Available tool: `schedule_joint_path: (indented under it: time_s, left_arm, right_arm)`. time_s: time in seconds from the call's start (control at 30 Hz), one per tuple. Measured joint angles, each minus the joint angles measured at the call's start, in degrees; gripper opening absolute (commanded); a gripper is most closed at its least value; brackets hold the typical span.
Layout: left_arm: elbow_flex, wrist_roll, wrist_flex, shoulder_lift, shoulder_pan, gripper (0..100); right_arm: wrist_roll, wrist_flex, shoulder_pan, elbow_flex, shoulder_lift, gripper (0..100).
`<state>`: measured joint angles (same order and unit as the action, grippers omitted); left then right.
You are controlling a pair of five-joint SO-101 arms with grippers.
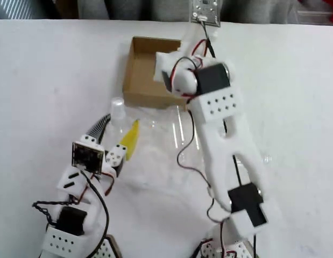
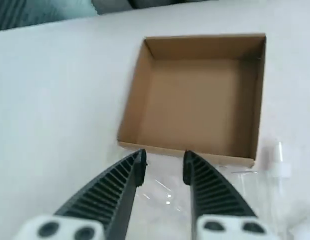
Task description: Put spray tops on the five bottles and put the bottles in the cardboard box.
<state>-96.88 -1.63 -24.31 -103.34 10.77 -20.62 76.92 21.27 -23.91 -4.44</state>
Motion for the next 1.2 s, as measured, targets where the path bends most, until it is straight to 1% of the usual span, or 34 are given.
schedule_joint_path:
  time_s: [0.27,0.57,0.83,0.87,0.93,1.0,1.07,1.13,1.2]
  left_arm:
    - [0.00,0.00,0.00,0.00,0.00,8]
    - [0.00,0.00,0.00,0.00,0.00,8]
    - [0.00,0.00,0.00,0.00,0.00,8]
    - [0.00,0.00,0.00,0.00,0.00,8]
    - [0.00,0.00,0.00,0.00,0.00,8]
    - [0.00,0.00,0.00,0.00,0.00,8]
    - [0.00,0.00,0.00,0.00,0.00,8]
    - [0.00,-0.09,0.00,0.00,0.00,8]
    - [0.00,-0.09,0.00,0.00,0.00,8]
  right_arm:
    - [0.62,-5.45,-5.98,-0.70,-13.45,13.7]
    - [0.62,-6.07,-10.90,-12.40,-28.75,13.7]
    - [0.62,-6.24,-11.34,-20.57,-40.70,13.6]
    - [0.62,-6.24,-11.34,-21.36,-42.02,12.7]
    - [0.70,-6.24,-11.34,-22.86,-44.40,7.7]
    - [1.76,-6.24,-11.34,-24.35,-46.33,0.9]
    - [5.19,-5.80,-11.52,-26.02,-48.09,2.9]
    - [8.18,-4.40,-11.52,-27.87,-49.23,1.5]
    - [9.41,-2.37,-11.60,-29.80,-50.11,1.6]
